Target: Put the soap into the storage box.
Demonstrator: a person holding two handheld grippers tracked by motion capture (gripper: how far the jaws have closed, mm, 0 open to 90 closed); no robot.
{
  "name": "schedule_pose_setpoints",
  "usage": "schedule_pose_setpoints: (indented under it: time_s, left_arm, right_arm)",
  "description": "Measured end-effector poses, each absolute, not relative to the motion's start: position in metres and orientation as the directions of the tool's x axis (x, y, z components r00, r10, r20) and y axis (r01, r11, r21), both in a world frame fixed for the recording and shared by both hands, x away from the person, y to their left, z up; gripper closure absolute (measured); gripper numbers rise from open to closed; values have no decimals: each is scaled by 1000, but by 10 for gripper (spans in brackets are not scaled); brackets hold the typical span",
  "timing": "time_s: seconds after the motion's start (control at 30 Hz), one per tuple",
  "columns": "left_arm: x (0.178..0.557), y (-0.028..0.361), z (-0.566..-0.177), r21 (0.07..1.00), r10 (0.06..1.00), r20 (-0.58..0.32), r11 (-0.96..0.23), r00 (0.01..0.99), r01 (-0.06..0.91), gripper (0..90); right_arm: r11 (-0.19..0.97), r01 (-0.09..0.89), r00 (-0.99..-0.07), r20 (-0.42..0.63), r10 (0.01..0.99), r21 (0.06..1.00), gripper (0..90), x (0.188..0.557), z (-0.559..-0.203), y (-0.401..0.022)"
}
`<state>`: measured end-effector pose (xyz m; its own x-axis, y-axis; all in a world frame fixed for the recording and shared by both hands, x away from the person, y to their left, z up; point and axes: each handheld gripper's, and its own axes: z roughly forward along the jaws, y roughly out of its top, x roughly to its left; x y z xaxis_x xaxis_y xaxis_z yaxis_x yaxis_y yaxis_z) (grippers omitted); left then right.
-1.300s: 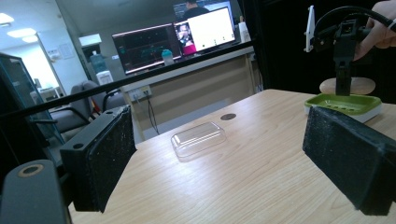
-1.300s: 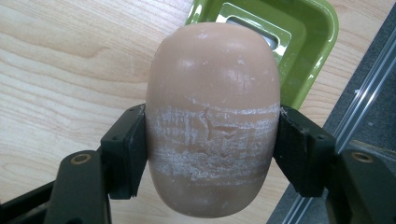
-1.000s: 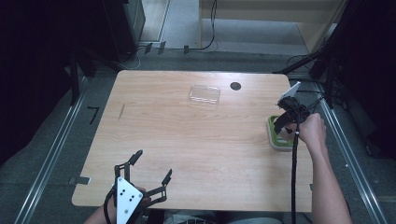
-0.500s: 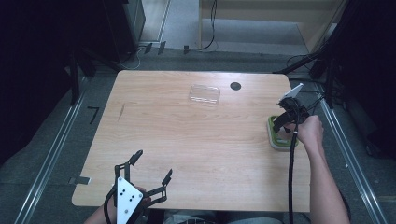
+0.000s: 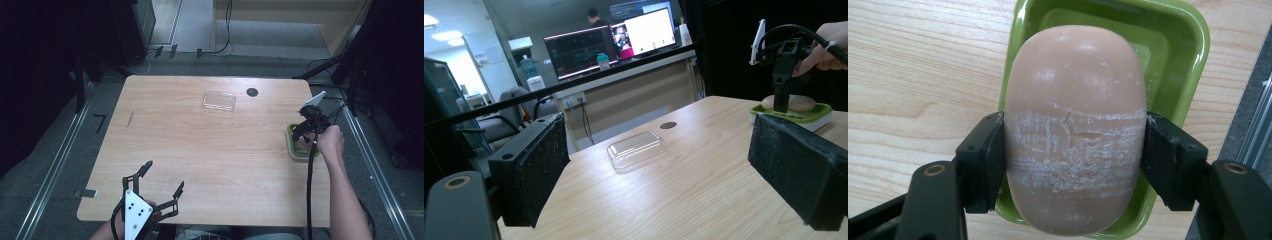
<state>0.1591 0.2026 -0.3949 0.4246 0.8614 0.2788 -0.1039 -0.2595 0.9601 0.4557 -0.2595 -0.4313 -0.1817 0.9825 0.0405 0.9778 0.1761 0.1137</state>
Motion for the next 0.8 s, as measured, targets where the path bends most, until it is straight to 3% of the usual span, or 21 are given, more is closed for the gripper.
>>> schedule_pose_setpoints:
  time_s: [0.8]
  left_arm:
    - [159, 202, -395, 960, 861, 280, -260, 425, -106, 99]
  right_arm:
    - [102, 988, -107, 33, 994, 116, 333, 458, -443, -262]
